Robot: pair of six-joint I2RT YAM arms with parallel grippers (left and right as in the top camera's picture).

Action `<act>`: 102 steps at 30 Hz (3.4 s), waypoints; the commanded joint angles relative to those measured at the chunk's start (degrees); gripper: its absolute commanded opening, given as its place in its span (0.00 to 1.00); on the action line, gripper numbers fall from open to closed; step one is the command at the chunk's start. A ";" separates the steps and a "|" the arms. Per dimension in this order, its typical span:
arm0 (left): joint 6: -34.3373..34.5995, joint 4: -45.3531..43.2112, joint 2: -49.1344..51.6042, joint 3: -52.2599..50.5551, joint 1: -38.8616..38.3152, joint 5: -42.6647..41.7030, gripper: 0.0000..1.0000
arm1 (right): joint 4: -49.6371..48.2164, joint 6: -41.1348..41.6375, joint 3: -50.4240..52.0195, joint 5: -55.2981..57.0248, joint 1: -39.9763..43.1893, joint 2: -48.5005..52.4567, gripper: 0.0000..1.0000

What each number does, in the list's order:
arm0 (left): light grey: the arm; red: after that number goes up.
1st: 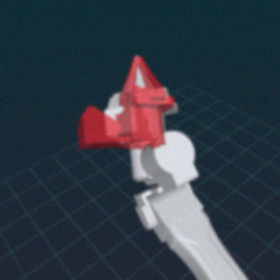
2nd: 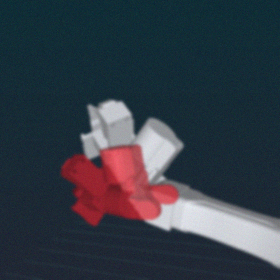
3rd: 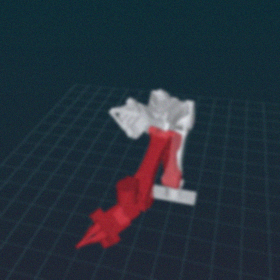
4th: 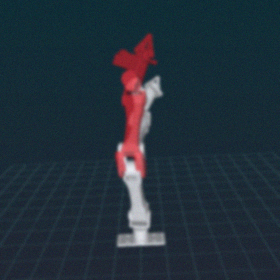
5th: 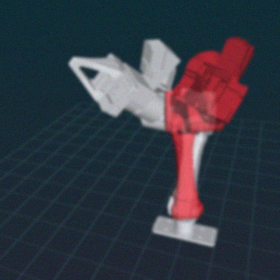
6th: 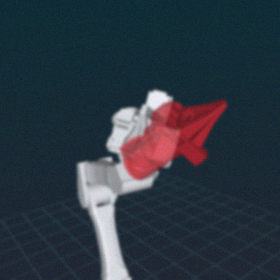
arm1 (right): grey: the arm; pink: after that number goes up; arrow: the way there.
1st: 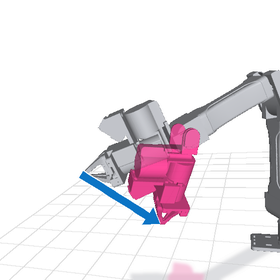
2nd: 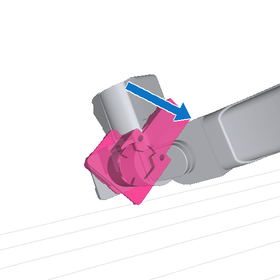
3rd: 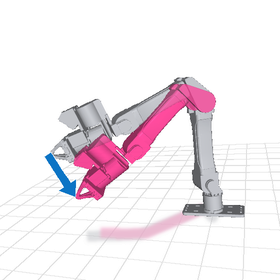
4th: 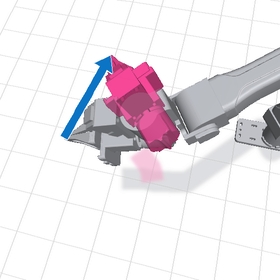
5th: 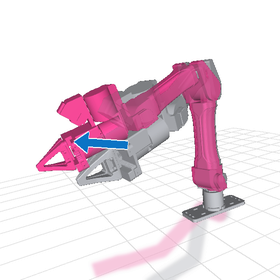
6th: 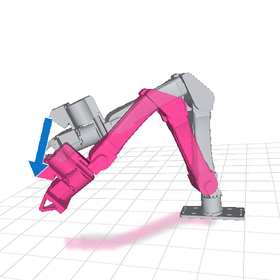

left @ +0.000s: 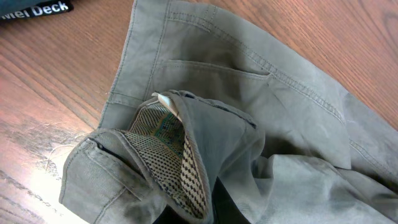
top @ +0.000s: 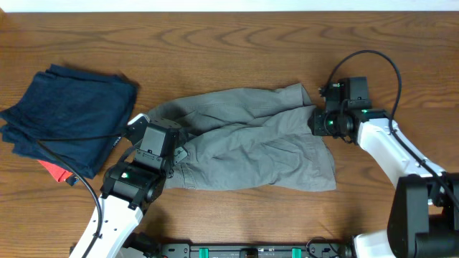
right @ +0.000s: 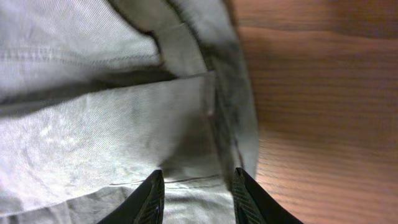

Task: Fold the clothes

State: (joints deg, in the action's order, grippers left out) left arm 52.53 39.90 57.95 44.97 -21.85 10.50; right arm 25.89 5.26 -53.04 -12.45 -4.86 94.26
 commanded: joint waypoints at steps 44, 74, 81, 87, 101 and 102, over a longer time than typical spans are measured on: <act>0.52 -1.22 -2.21 0.26 0.28 9.42 0.06 | 0.48 1.31 -13.70 4.48 -2.84 -11.69 0.01; -3.54 -19.85 13.66 1.84 12.61 8.52 0.55 | -29.77 2.05 -13.73 0.22 -7.13 9.33 0.37; -10.82 -15.80 7.56 2.03 12.07 -10.16 0.49 | -16.15 2.38 -13.73 -2.14 -7.80 2.10 0.26; -12.26 -14.53 13.88 -1.05 9.22 -11.15 0.45 | -2.19 -0.17 -13.53 -2.84 -9.64 6.34 0.20; -18.45 -35.60 36.54 -1.55 9.29 -11.15 0.45 | 11.80 17.68 -13.53 20.87 -8.09 17.81 0.18; -18.45 -36.00 36.68 -1.55 9.29 -11.15 0.45 | 13.25 19.21 -13.53 22.84 -7.85 17.81 0.18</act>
State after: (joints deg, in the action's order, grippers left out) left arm 35.66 4.56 93.69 43.81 -12.64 -1.19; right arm 35.66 15.70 -67.88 -4.14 -13.65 110.83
